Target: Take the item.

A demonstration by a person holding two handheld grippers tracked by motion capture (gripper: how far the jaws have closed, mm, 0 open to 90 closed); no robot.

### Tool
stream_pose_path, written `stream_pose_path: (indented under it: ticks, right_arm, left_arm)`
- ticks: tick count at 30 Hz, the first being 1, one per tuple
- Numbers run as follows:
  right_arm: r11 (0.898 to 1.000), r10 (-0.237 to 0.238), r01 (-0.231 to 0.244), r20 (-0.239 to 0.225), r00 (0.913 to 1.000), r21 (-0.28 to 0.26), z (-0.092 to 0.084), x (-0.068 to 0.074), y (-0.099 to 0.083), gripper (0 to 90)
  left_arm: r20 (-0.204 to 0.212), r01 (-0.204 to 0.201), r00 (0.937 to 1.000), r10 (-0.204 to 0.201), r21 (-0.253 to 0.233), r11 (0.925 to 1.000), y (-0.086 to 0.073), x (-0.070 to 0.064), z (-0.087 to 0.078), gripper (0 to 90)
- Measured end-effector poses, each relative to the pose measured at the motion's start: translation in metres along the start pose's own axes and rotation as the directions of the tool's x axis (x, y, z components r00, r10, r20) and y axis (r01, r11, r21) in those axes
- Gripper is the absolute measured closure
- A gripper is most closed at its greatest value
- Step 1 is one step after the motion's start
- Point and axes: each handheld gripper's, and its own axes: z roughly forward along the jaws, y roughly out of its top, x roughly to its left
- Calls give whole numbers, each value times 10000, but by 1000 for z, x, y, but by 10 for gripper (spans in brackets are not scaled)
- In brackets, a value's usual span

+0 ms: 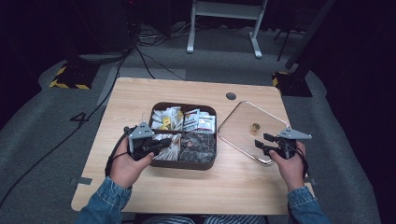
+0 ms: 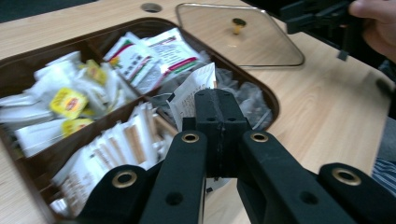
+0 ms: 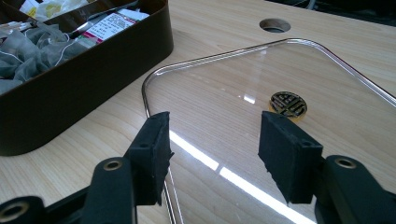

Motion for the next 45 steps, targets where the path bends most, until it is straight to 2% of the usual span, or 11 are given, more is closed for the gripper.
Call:
stream_pose_path:
  ticks: [4,8,11,19,23,27,31,36,39,45]
  right_arm:
    - [10000,-55,55,-27,10000,2,0,0,0,441]
    - [10000,-28,28,-30,10000,-4,0,0,0,439]
    - [10000,22,-22,-33,10000,77,0,0,0,438]
    - [10000,31,-31,-34,10000,47,-1,-1,0,436]
    - [10000,34,-34,-35,10000,15,-2,-2,0,435]
    - [10000,56,-56,-57,10000,45,-1,-1,0,434]
    - [9999,64,-64,-77,9999,102,0,0,0,431]
    - [9999,88,-87,-92,9999,127,1,0,-1,430]
    - [9999,92,-90,-96,9999,128,1,-1,-1,430]
    - [9998,126,-124,-96,9999,163,2,0,-1,429]
  left_arm:
    - [491,-123,9987,118,104,9999,1,-11,6,900]
    - [868,-146,9962,111,403,9991,-1,-15,13,900]
    - [1252,-220,9920,162,450,9987,-5,-20,20,900]
    - [1637,-783,9842,674,609,9951,-11,-41,34,900]
    - [1929,-1070,9769,921,682,9919,-16,-52,43,900]
    - [2317,-1319,9663,1119,726,9886,-21,-59,56,900]
    - [2631,-1506,9575,1185,1053,9830,-28,-64,68,900]
    - [2898,-1637,9500,1166,1441,9759,-38,-66,83,900]
    - [2957,-1586,9493,1068,1572,9748,-42,-68,90,900]
    - [3062,-1760,9449,1159,1768,9684,-46,-75,100,900]
